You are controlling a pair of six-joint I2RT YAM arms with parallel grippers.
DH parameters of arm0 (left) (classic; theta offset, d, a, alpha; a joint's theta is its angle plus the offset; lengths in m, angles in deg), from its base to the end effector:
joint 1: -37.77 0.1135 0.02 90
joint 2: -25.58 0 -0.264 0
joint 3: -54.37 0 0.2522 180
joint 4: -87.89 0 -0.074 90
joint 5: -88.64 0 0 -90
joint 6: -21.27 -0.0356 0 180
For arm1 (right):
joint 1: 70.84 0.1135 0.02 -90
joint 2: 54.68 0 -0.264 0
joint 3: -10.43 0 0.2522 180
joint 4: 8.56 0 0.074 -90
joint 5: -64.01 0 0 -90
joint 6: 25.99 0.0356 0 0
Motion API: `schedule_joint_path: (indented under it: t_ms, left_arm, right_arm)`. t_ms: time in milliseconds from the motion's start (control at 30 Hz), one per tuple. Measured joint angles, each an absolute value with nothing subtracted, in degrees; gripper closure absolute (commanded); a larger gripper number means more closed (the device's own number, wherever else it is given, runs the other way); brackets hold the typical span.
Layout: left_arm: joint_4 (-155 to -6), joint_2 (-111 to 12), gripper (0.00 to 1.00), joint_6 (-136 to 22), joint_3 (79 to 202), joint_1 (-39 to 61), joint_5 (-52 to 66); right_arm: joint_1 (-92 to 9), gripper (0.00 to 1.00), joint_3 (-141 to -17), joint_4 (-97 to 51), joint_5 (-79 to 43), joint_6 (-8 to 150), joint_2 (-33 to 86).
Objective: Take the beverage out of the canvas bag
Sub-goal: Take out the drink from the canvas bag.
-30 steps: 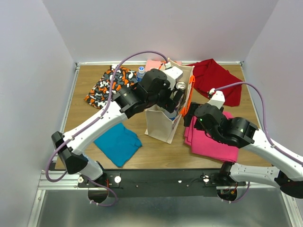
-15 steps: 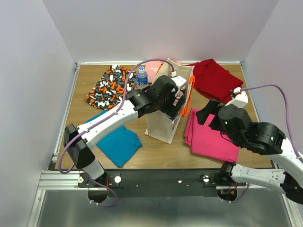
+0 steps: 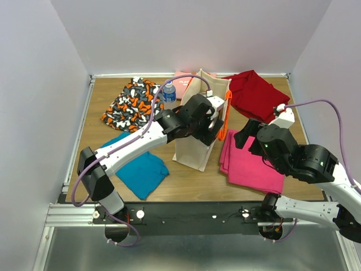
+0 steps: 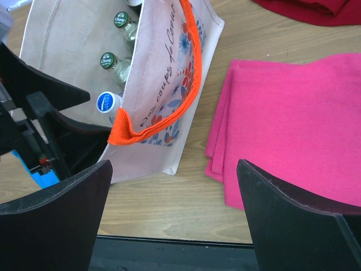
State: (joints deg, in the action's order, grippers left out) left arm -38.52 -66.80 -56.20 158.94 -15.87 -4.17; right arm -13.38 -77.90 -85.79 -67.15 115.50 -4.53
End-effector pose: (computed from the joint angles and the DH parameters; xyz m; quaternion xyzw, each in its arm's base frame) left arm 0.2146 -0.2886 0.3581 0.3105 0.8567 -0.2058 0.3569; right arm 0.0883 0.0948 0.4086 0.1070 0.8519 0.1433 0.4922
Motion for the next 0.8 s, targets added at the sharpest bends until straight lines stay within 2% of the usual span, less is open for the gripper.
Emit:
schedule_joint_path:
  t_ms: [333,433,533,667,800]
  left_arm:
    - [-38.9,-69.1,0.04,-56.0,158.3,-16.0,-4.2]
    - [-39.1,-69.2,0.07,-56.0,158.4,-16.0,-4.2]
    - [-39.3,-69.3,0.13,-56.0,158.5,-16.0,-4.2]
    - [-39.3,-69.5,0.29,-55.9,158.8,-16.0,-4.2]
    - [-39.3,-69.8,0.35,-55.8,159.2,-16.0,-4.3]
  right_arm:
    - [-13.4,0.0,-77.9,-85.8,-67.1,115.5,-4.6]
    - [-13.4,0.0,-77.9,-85.8,-67.2,115.6,-4.7]
    - [-13.4,0.0,-77.9,-85.8,-67.2,115.6,-4.9]
    - [-13.4,0.0,-77.9,-85.8,-67.1,115.6,-4.9]
    - [-13.4,0.0,-77.6,-85.9,-67.2,115.7,-5.0]
